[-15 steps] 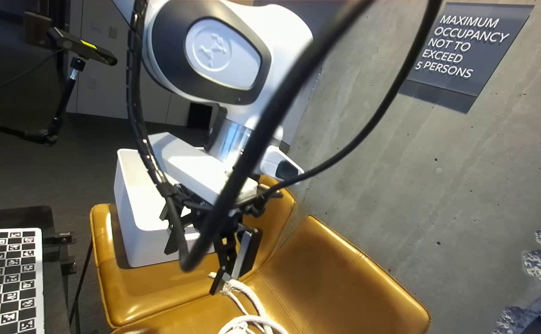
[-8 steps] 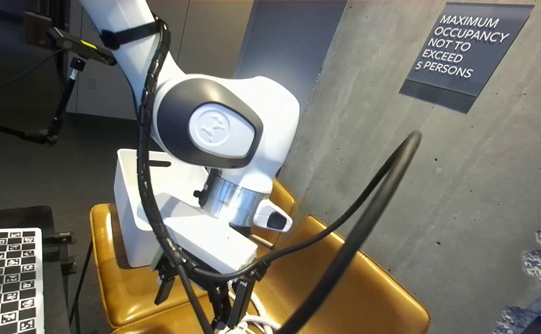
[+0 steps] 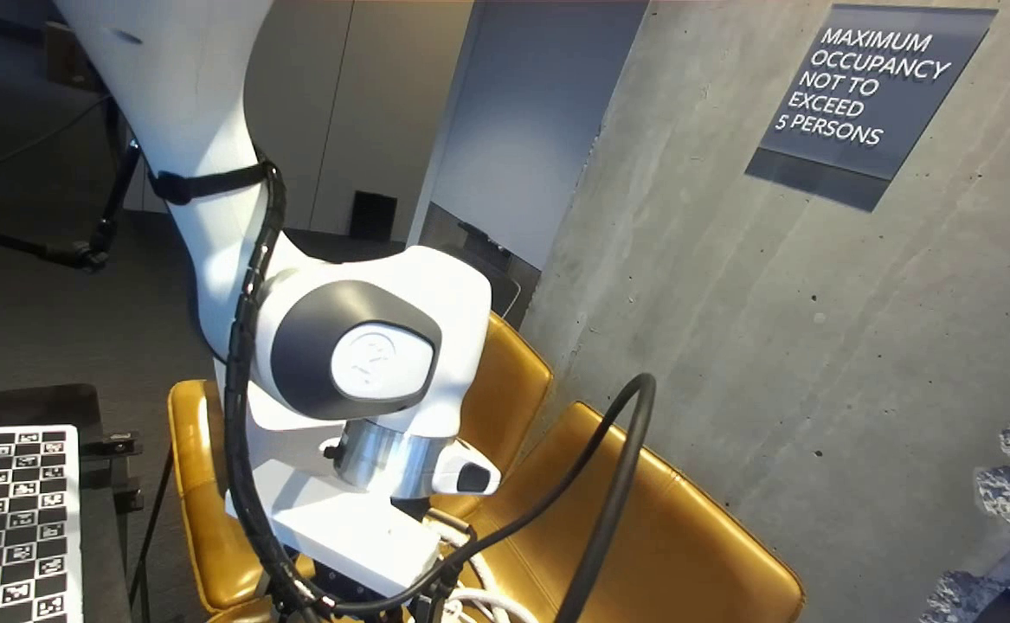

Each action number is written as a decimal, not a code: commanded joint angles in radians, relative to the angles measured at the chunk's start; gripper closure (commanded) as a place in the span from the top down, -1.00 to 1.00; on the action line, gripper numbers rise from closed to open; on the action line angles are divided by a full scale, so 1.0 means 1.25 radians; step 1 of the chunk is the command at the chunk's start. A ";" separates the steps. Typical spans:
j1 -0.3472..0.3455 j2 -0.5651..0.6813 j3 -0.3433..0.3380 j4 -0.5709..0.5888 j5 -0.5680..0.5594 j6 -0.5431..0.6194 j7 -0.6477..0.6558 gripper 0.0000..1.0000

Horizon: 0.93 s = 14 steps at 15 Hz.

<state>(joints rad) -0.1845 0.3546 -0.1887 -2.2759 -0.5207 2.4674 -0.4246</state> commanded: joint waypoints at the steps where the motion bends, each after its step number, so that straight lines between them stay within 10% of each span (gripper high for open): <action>1: 0.009 0.065 -0.021 0.035 -0.056 0.040 0.051 1.00; 14: -0.003 0.228 -0.002 0.143 -0.038 0.059 0.032 1.00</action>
<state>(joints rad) -0.1840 0.5971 -0.1999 -2.1268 -0.5666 2.5189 -0.3732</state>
